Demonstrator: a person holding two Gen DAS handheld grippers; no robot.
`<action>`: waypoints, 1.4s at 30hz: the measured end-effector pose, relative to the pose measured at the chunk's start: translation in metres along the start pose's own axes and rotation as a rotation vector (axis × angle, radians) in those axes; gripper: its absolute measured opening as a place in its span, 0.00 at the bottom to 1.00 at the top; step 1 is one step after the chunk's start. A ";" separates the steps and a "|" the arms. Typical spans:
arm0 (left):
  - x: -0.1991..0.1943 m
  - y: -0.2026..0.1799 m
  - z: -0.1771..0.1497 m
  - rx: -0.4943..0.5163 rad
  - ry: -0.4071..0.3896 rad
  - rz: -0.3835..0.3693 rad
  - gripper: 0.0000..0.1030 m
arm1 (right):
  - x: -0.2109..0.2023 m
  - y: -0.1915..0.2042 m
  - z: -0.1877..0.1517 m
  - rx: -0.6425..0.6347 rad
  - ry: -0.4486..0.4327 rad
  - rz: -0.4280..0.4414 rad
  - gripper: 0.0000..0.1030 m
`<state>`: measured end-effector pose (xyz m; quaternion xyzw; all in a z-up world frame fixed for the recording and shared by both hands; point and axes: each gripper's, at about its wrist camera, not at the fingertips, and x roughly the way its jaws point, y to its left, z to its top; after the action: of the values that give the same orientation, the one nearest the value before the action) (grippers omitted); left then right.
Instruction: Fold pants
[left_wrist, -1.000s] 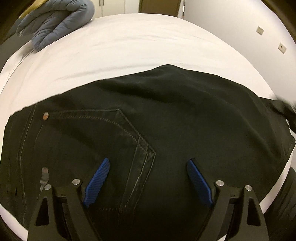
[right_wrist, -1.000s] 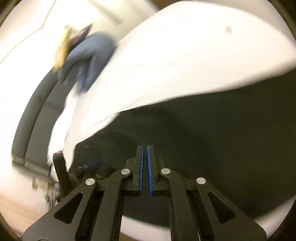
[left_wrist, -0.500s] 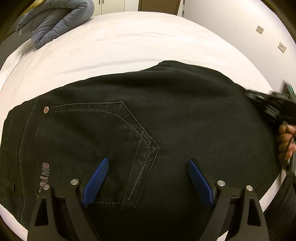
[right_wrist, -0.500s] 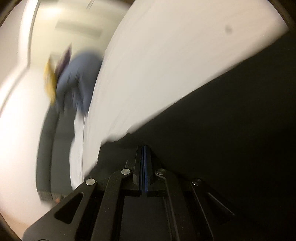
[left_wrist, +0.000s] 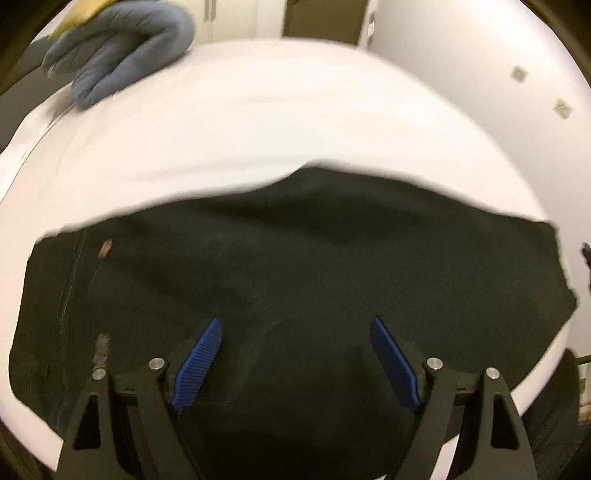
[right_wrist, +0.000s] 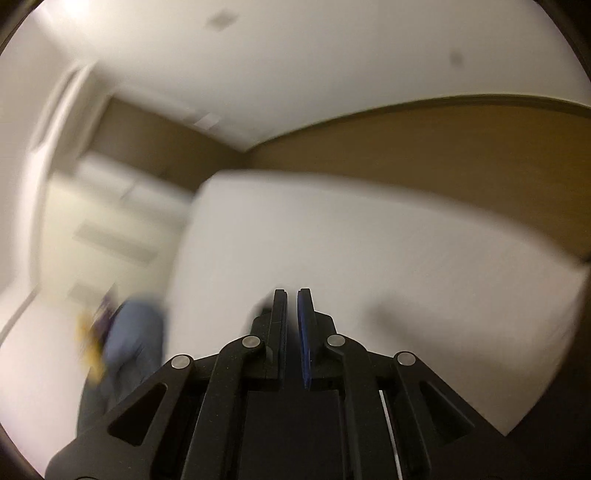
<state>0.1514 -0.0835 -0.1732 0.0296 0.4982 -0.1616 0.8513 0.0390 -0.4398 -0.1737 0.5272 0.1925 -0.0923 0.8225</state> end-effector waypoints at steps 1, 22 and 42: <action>-0.001 -0.016 0.006 0.021 -0.021 -0.030 0.81 | 0.016 0.016 -0.020 -0.039 0.077 0.057 0.07; 0.057 0.054 0.015 -0.063 0.082 -0.202 0.26 | 0.070 -0.066 -0.029 0.022 0.219 -0.096 0.00; -0.033 0.011 -0.017 -0.103 -0.129 -0.208 0.72 | -0.021 -0.033 -0.038 0.069 0.020 -0.201 0.64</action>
<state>0.1251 -0.0614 -0.1546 -0.0765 0.4503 -0.2247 0.8607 0.0003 -0.4210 -0.2067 0.5344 0.2494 -0.1755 0.7883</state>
